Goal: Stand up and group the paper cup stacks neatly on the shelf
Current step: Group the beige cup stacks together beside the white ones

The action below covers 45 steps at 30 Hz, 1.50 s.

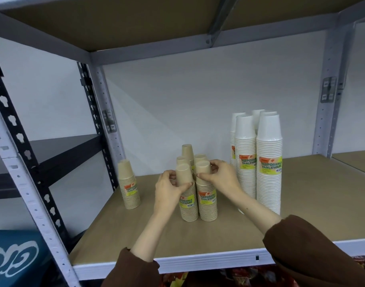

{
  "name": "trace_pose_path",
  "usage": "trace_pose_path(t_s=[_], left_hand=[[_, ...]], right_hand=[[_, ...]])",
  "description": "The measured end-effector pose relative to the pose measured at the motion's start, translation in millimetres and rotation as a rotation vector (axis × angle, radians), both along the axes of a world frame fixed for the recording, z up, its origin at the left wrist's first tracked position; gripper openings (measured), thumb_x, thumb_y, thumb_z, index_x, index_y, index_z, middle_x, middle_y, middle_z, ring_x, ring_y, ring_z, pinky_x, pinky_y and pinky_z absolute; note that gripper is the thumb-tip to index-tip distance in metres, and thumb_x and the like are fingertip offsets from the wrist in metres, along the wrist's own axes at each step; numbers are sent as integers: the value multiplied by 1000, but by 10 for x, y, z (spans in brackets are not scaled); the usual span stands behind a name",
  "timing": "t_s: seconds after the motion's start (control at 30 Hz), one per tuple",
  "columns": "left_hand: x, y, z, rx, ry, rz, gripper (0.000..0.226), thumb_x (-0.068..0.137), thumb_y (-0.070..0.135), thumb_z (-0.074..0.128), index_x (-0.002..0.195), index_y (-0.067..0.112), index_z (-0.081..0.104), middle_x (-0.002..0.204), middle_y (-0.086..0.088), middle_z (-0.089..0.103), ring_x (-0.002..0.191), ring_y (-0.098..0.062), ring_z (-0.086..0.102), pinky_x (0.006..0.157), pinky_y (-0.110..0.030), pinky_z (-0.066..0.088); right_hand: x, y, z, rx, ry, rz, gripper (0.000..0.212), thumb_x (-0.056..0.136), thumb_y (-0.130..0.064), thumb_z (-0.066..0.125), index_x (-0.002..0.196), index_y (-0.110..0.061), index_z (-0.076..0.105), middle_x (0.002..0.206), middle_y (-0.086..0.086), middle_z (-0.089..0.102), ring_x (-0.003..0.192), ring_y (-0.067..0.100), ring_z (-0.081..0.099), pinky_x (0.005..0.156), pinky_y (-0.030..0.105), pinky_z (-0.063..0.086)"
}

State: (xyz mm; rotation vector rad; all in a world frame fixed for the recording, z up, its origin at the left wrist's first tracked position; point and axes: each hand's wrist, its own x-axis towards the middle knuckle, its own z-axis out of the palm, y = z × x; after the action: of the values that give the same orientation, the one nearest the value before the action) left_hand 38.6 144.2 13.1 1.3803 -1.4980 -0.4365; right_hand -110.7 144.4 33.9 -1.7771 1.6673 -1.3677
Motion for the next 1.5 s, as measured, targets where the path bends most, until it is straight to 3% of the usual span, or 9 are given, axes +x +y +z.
trace_pose_path(t_s=[0.13,0.3,0.43,0.53,0.67,0.9,1.07,1.23,1.5], left_hand=[[59,-62,-170,63,0,-48,54,63,17,83,107,6,55,104,-8,62,81,-15,56,68,-19,45],[129,-92,-432,152,48,-101,59,61,6,84,110,4,51,96,-8,61,78,-13,56,62,-8,46],[130,-91,-605,224,-9,-96,59,64,8,83,114,-1,52,104,-13,63,79,-13,54,56,1,43],[122,-76,-659,222,-41,-99,57,66,11,82,114,1,54,112,-15,64,84,-15,55,67,-11,45],[123,-72,-676,209,-47,-94,56,64,11,82,113,2,57,112,-17,66,84,-17,57,79,-23,47],[114,-50,-689,193,-63,-63,57,63,15,84,111,1,57,110,-16,66,83,-16,57,77,-23,46],[103,-33,-699,195,-68,-56,58,63,17,84,111,1,57,111,-17,66,84,-16,58,77,-22,46],[161,-9,-624,229,-110,-100,65,62,17,84,117,2,53,114,-13,61,87,-16,55,76,-24,44],[344,63,-303,49,-286,-35,43,78,8,68,118,2,55,117,-14,58,89,-13,49,80,-20,39]], right_hand=[[-63,13,-213,-8,11,31,60,66,-25,81,118,-5,60,113,12,62,92,15,56,80,22,44],[-132,63,-513,100,79,54,69,65,-25,82,125,-6,54,116,13,58,103,23,58,85,24,44],[-147,81,-732,163,120,65,65,66,-21,81,123,-5,54,116,14,58,90,14,49,78,18,39],[-145,87,-831,179,122,66,60,68,-19,79,121,-4,55,102,6,54,84,11,47,58,4,35],[-126,59,-900,168,87,55,56,69,-17,78,120,-4,56,97,2,51,76,8,48,54,-2,34],[-98,20,-946,143,58,33,56,71,-16,77,121,-3,56,113,15,61,83,11,49,56,8,33],[-100,11,-969,152,33,34,62,69,-17,78,125,-3,55,115,15,61,86,11,51,69,12,38],[-129,63,-904,135,13,14,70,70,-31,79,127,-3,52,118,13,62,95,18,58,77,20,41],[-208,194,-496,-128,-3,-95,39,83,-22,66,115,1,60,106,15,64,87,13,52,78,24,44]])
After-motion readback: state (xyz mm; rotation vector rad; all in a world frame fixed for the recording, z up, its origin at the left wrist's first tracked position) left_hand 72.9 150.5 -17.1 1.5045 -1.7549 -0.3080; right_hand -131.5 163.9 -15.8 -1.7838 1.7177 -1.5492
